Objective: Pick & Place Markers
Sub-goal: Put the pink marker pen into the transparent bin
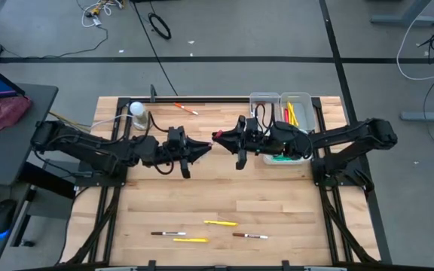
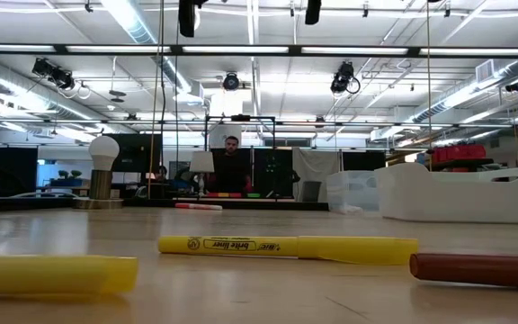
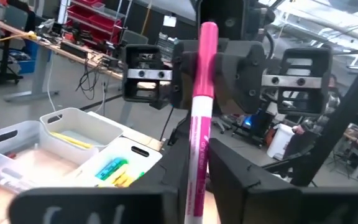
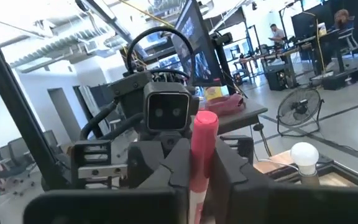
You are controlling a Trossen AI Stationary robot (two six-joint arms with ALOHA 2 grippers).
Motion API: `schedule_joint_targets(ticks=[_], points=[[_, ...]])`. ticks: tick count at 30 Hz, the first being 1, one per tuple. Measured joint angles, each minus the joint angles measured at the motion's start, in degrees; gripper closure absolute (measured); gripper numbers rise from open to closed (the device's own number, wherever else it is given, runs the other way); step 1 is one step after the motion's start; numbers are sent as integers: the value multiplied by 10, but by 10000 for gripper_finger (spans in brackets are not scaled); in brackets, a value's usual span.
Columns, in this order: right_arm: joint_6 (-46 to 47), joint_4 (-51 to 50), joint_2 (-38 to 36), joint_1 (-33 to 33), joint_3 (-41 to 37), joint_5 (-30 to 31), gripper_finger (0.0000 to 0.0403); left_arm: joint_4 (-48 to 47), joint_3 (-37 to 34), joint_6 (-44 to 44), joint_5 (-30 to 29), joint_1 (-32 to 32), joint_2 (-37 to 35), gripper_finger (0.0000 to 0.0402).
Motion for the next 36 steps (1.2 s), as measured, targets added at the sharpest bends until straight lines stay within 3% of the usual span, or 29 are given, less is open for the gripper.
schedule_joint_targets(ticks=[5,10,13,18,23,27,32,36], points=[[-3,-91,-63,-3,-1,34,367,-26,0,-10,-29,0,0,290],[10,-276,-159,-34,0,109,374,-68,0,-25,-57,0,0,230],[42,-411,-208,-84,7,138,380,-83,0,-25,-60,0,0,206],[68,-593,-219,-217,11,133,380,-93,0,-25,-60,0,0,194],[37,-629,-153,-357,-7,68,380,-95,0,-25,-61,0,0,203],[18,-604,-71,-430,-6,40,380,-95,0,-25,-61,0,0,208],[67,-591,28,-479,-6,-17,380,-95,0,-25,-61,0,0,209],[97,-579,80,-483,-7,-30,373,-95,0,-25,-61,0,0,209]])
